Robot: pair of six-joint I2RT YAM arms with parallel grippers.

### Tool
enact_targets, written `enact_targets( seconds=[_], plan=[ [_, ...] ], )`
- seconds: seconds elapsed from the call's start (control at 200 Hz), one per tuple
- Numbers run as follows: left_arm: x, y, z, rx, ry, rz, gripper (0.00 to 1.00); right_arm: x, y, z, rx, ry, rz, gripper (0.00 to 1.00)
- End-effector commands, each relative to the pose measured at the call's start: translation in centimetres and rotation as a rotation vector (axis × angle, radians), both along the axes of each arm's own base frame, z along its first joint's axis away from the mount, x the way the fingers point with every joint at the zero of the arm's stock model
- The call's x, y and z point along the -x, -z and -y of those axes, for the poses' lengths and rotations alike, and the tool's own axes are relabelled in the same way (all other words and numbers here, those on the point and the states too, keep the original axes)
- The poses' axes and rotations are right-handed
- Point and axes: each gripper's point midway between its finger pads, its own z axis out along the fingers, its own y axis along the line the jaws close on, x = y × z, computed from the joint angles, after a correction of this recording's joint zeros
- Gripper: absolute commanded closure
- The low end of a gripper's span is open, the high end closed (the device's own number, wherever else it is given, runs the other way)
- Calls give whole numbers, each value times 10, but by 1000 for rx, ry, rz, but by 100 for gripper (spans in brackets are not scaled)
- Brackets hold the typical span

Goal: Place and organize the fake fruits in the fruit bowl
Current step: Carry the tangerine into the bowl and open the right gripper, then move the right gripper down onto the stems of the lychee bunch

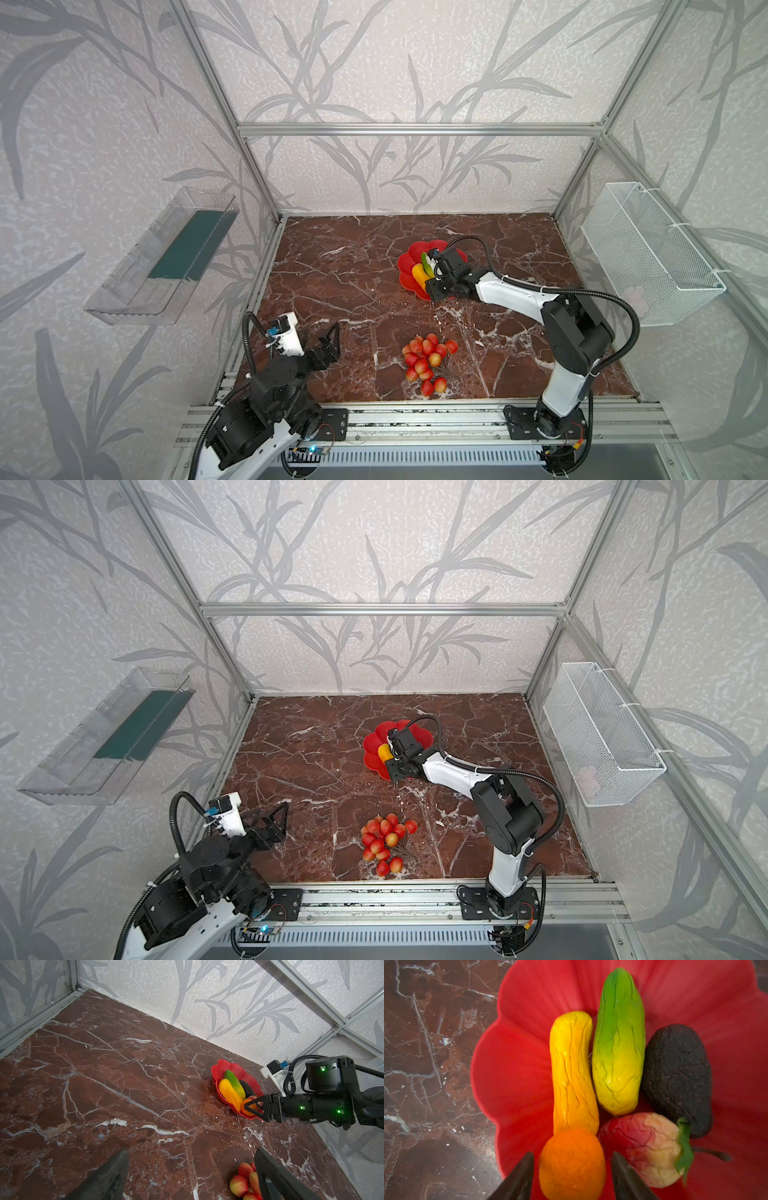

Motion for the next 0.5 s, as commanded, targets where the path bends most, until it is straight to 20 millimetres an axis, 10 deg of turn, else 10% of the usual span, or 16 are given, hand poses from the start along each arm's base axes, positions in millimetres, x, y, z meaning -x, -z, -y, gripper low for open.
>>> enact_targets(
  seconds=[0.0,0.24,0.495],
  plan=[
    [1,-3,-4,8,-18,9,6,-5,-28,0,-27,2,44,35],
    [0,-3,-3,8,-16,10,6,44,-79,26,-122,12,79,32],
    [0,-5,0,8,-1,19,5,151,-49,85,-177,37,-37,34]
  ],
)
